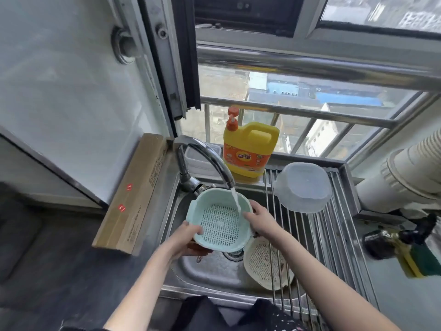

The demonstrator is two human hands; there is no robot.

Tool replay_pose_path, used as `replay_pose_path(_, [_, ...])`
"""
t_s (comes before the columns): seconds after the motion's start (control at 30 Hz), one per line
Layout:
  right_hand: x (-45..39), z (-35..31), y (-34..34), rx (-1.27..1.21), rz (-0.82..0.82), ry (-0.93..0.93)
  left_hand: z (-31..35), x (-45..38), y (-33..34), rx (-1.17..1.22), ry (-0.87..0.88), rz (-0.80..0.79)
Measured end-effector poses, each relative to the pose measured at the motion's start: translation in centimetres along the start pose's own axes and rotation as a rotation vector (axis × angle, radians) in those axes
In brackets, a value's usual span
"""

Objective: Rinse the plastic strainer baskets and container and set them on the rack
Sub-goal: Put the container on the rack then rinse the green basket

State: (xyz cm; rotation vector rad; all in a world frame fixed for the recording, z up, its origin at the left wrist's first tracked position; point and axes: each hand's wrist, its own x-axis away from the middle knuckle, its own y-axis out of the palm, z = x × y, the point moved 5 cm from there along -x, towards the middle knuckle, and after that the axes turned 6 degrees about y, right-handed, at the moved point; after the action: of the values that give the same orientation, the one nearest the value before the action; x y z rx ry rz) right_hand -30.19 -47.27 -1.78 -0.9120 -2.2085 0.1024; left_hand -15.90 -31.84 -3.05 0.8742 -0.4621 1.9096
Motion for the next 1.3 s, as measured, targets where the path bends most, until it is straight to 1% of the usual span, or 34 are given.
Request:
replay_pose_path(0.07, [-0.2, -0.1, -0.1, 0.025, -0.001, -0.019, 0.2, 0.6, 0.0, -0.034, 0.017, -0.023])
replay_pose_path(0.1, [-0.5, -0.1, -0.2, 0.078, 0.016, -0.033, 0.2, 1.0, 0.0, -0.044, 0.025, -0.032])
replay_pose_path(0.23, [-1.3, -1.3, -0.5, 0.375, 0.134, -0.126, 0.4, 1.6, 0.3, -0.031, 0.063, -0.031])
replay_pose_path(0.33, [-1.3, -3.7, -0.3, 0.559, 0.17, -0.247, 0.6, 2.0, 0.1, -0.023, 0.088, -0.032])
replay_pose_path(0.4, [-1.5, -5.5, 0.0, 0.711, 0.147, -0.312, 0.8, 2.4, 0.0, -0.047, 0.091, -0.05])
replay_pose_path(0.53, [-1.8, -7.6, 2.1, 1.215, 0.022, -0.382, 1.4, 2.7, 0.6, -0.088, 0.061, -0.115])
replay_pose_path(0.6, [-1.4, -8.4, 2.9, 1.315, 0.047, -0.471, 1.7, 2.3, 1.0, -0.083, 0.051, -0.134])
replay_pose_path(0.67, [-0.7, -9.4, 3.3, 1.302, 0.145, -0.599, 1.7, 1.7, 1.0, -0.063, 0.033, -0.119])
replay_pose_path(0.7, [-0.7, -9.5, 3.3, 1.292, 0.169, -0.632, 1.6, 1.3, 0.9, -0.051, 0.024, -0.105])
replay_pose_path(0.8, [-0.6, -9.8, 2.6, 1.12, 0.164, -0.504, 1.2, 0.3, 0.6, -0.024, 0.027, -0.001])
replay_pose_path(0.87, [-0.2, -10.2, 2.7, 1.123, 0.2, -0.523, 0.7, -0.3, 0.2, 0.046, 0.044, 0.102])
replay_pose_path(0.9, [-0.4, -10.1, 2.5, 1.143, 0.227, -0.508, 0.3, -0.5, 0.1, 0.117, 0.042, 0.133])
replay_pose_path(0.93, [-0.5, -10.0, 2.1, 1.084, 0.259, -0.445, -0.2, -0.6, 0.3, 0.203, 0.031, 0.132])
replay_pose_path(1.0, [-0.5, -9.3, 1.5, 0.96, 0.311, -0.307, -1.1, -0.4, 1.3, 0.391, -0.043, 0.052])
replay_pose_path(1.03, [-0.5, -9.0, 1.5, 0.928, 0.329, -0.271, -1.4, -0.1, 1.9, 0.467, -0.082, 0.0])
replay_pose_path(1.1, [-0.3, -8.3, 1.8, 0.952, 0.289, -0.244, -2.0, 0.3, 3.1, 0.591, -0.109, -0.056])
replay_pose_path(1.13, [-0.1, -8.0, 2.0, 0.968, 0.269, -0.271, -2.3, 0.3, 3.5, 0.63, -0.113, -0.052])
replay_pose_path(1.2, [0.2, -7.3, 1.9, 0.938, 0.251, -0.383, -3.1, -0.4, 3.4, 0.679, -0.108, 0.009])
replay_pose_path(1.3, [1.5, -6.3, 1.0, 0.894, 0.313, -0.656, -3.7, -1.8, 3.4, 0.692, -0.058, 0.077])
